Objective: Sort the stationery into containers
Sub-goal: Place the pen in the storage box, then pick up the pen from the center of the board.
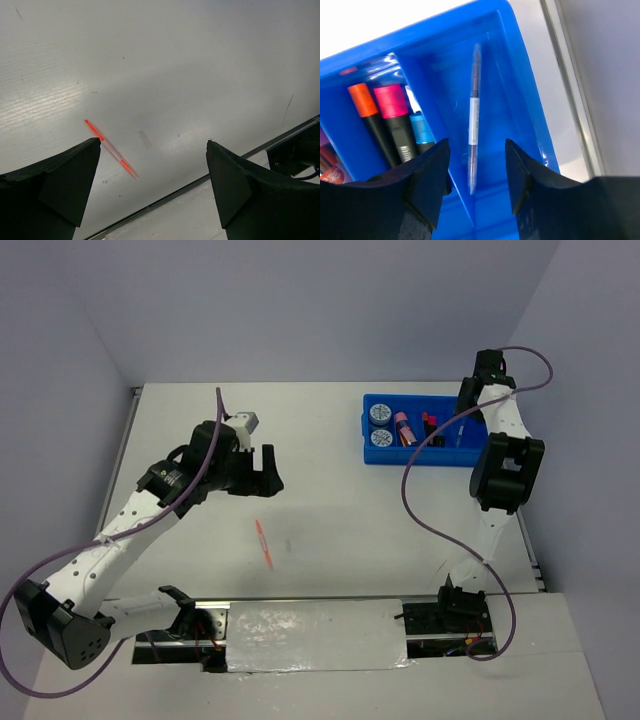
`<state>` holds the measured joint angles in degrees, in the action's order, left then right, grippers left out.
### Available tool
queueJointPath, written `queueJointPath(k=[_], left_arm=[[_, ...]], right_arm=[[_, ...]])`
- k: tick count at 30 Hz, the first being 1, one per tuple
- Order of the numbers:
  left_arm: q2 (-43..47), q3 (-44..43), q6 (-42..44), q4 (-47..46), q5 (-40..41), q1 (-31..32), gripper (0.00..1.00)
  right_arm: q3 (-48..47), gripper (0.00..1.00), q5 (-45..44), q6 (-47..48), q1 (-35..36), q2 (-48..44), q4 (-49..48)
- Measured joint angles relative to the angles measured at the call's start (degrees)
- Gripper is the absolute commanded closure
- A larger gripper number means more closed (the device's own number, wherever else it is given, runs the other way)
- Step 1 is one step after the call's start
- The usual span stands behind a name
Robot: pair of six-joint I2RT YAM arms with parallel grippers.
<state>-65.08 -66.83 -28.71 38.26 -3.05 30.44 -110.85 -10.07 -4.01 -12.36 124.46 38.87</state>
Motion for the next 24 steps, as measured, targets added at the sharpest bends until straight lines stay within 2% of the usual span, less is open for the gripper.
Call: queueJointPath(k=[7, 11, 14, 20, 24], left_arm=[[-0.7, -0.3, -0.8, 0.8, 1.6, 0.0, 0.01], [-2.9, -1.4, -3.6, 3.8, 6.0, 0.0, 0.01], [-4.1, -1.0, -6.8, 6.1, 9.3, 0.0, 0.01], [-4.1, 3.4, -15.3, 9.1, 13.1, -0.1, 0.02], [-4.5, 7.7, -20.2, 9.8, 14.8, 0.6, 0.06]], right_arm=[[-5.0, 0.37, 1.0, -1.5, 0.1, -0.2, 1.9], [-3.2, 0.36, 1.2, -3.7, 1.8, -5.2, 2.6], [4.9, 0.33, 0.5, -5.8, 7.4, -15.9, 2.4], [24.1, 0.28, -0.4, -14.1, 28.8, -41.3, -1.8], [35.1, 0.28, 0.7, -20.8, 33.6, -50.4, -2.3]])
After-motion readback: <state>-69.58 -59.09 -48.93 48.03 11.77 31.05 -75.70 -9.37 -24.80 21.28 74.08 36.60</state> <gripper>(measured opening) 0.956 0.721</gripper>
